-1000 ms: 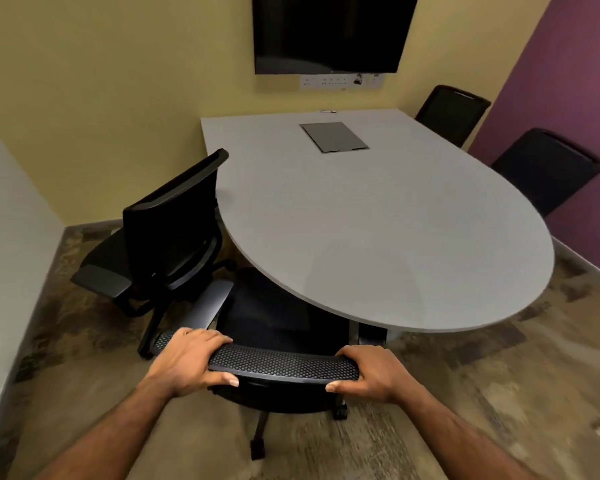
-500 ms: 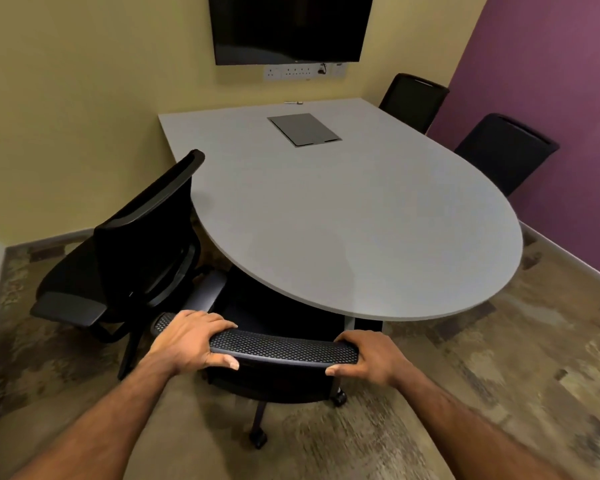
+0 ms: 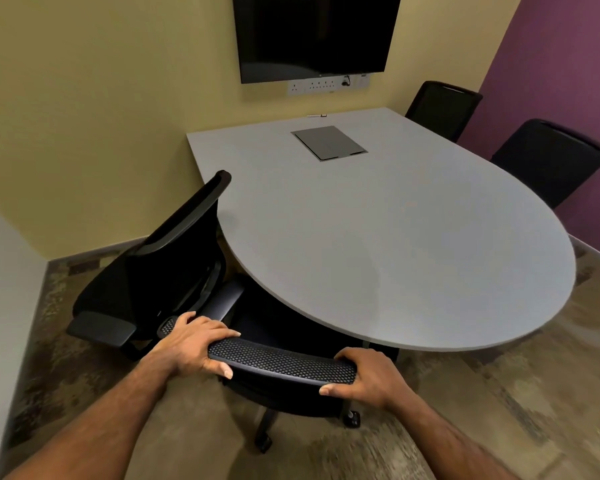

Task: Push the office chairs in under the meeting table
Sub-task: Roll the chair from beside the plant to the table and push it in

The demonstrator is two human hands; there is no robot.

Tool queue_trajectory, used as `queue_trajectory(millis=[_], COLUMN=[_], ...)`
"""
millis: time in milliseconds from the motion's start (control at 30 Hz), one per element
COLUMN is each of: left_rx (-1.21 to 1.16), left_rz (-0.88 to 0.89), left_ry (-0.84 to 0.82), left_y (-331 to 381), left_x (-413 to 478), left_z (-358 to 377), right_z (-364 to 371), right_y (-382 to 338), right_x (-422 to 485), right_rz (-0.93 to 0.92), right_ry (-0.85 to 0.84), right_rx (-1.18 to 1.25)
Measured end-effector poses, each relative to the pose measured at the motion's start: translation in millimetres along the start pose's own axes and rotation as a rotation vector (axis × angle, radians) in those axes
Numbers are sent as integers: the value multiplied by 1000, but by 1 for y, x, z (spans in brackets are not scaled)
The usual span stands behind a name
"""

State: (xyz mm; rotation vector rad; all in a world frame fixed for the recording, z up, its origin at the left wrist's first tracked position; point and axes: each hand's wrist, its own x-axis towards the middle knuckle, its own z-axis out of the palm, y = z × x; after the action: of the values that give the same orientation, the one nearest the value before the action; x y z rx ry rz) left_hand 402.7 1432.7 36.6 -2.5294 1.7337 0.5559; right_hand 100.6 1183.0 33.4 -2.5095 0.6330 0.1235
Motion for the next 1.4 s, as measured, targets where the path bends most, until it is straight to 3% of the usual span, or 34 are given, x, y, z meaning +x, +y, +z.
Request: queue_trajectory(millis=[767, 1133, 1267, 1400], left_rx=[108, 46, -38, -72], left_rz=[108, 181, 211, 220], left_ry=[-3, -51, 22, 203], left_y=[-22, -36, -51, -68], left_x=[-5, -5, -7, -5], left_z=[-3, -16, -28, -57], right_z=[13, 4, 11, 15], right_y=[-38, -64, -81, -98], right_x=[-9, -13, -9, 8], right_rz=[155, 285, 366, 381], right_ry=[-29, -89, 12, 140], right_rx=[-2, 19, 106, 178])
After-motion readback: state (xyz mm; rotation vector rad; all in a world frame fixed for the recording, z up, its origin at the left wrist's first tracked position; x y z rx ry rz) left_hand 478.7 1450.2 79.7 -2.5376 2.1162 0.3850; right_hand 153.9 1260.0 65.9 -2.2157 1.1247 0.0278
